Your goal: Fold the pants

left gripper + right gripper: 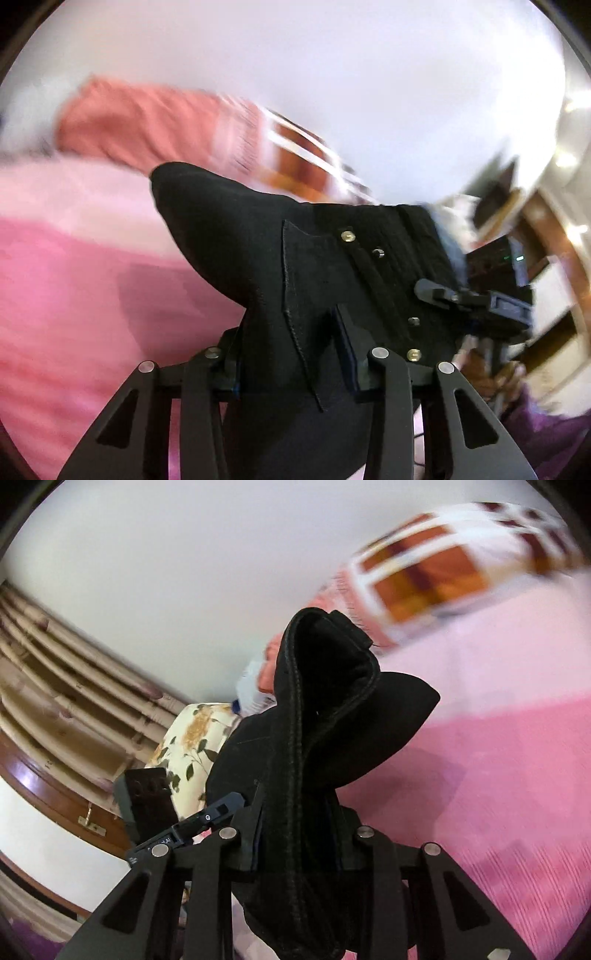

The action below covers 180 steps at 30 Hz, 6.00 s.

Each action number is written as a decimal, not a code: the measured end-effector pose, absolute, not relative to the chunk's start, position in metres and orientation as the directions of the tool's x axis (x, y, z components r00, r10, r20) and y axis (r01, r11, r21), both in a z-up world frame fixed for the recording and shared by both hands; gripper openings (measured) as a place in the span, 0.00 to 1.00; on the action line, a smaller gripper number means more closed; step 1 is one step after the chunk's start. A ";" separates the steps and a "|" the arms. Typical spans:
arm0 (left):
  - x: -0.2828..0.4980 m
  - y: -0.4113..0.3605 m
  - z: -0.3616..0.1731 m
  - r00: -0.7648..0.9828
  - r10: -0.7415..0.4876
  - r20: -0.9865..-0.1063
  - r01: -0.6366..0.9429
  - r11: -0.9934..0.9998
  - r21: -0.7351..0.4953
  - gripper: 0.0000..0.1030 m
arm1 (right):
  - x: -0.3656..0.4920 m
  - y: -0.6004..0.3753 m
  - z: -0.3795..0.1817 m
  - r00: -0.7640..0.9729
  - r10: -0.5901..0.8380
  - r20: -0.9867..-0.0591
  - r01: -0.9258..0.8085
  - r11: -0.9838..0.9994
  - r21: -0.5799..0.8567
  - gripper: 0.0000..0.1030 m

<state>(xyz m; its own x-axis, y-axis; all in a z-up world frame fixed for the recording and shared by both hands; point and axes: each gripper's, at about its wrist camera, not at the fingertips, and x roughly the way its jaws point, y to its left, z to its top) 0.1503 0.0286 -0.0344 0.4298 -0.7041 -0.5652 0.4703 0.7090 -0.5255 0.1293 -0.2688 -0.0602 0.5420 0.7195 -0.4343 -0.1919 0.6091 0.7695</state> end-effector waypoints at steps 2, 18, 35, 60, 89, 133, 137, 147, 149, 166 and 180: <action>0.175 0.051 -0.031 0.493 -0.636 -0.593 0.443 0.770 -0.458 0.38 | 0.171 -0.238 -0.070 0.533 0.736 -0.417 -0.207 0.592 0.779 0.25; 0.205 0.135 -0.055 0.819 -0.012 -0.574 0.033 0.999 0.028 0.99 | 0.182 -0.134 -0.071 0.728 0.437 -0.529 -0.136 0.847 0.513 0.55; 0.138 0.115 0.069 0.932 -0.122 -0.342 0.111 0.993 -0.051 1.00 | 0.124 -0.112 -0.035 0.744 0.431 -0.511 -0.179 0.865 0.469 0.69; 0.118 0.186 0.016 0.868 -0.021 -0.495 -0.066 0.985 -0.158 1.00 | 0.123 -0.033 -0.032 0.681 0.501 -0.534 -0.293 0.855 0.428 0.89; 0.169 0.400 -0.134 0.306 0.599 -0.740 -0.837 0.539 0.090 1.00 | 0.280 0.254 -0.147 0.489 0.411 -0.769 -0.443 0.877 0.187 1.00; 0.184 0.394 -0.141 0.208 0.631 -0.747 -0.835 0.512 0.200 1.00 | 0.279 0.262 -0.151 0.542 0.310 -0.781 -0.387 0.917 0.095 1.00; 0.184 0.393 -0.141 0.208 0.631 -0.747 -0.835 0.512 0.200 1.00 | 0.279 0.262 -0.151 0.542 0.310 -0.782 -0.387 0.917 0.095 1.00; 0.184 0.393 -0.141 0.208 0.631 -0.747 -0.835 0.512 0.200 1.00 | 0.279 0.262 -0.151 0.542 0.309 -0.782 -0.387 0.917 0.095 1.00; 0.185 0.393 -0.141 0.208 0.631 -0.747 -0.835 0.512 0.200 1.00 | 0.279 0.262 -0.151 0.542 0.309 -0.782 -0.387 0.917 0.095 1.00; 0.184 0.394 -0.141 0.208 0.631 -0.747 -0.835 0.513 0.201 1.00 | 0.279 0.262 -0.151 0.542 0.309 -0.782 -0.387 0.917 0.094 1.00; 0.184 0.393 -0.140 0.208 0.631 -0.747 -0.835 0.513 0.201 1.00 | 0.279 0.262 -0.151 0.542 0.308 -0.782 -0.387 0.917 0.094 1.00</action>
